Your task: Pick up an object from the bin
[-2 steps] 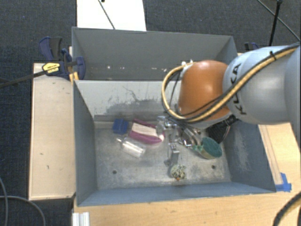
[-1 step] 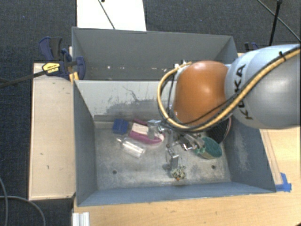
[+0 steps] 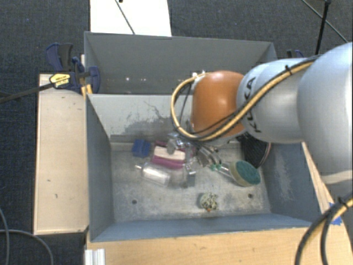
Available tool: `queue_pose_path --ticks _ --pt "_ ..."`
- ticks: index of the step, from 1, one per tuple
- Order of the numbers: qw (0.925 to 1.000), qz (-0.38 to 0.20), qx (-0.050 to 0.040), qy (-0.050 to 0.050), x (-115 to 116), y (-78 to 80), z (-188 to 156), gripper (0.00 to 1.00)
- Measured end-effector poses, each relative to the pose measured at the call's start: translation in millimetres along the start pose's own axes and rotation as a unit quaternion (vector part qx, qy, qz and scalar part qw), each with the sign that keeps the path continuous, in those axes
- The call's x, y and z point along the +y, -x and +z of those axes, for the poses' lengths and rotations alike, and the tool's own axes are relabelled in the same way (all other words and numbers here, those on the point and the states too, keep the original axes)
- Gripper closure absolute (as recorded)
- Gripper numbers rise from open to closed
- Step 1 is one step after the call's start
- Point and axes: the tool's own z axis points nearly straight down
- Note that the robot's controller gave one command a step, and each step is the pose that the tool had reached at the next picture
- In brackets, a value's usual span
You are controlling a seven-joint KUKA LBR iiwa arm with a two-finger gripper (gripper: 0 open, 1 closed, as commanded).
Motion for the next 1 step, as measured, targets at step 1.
queue_pose_path --ticks 1 --pt "1.0 0.007 -0.0071 0.001 -39.7 -5.5 14.3 0.0"
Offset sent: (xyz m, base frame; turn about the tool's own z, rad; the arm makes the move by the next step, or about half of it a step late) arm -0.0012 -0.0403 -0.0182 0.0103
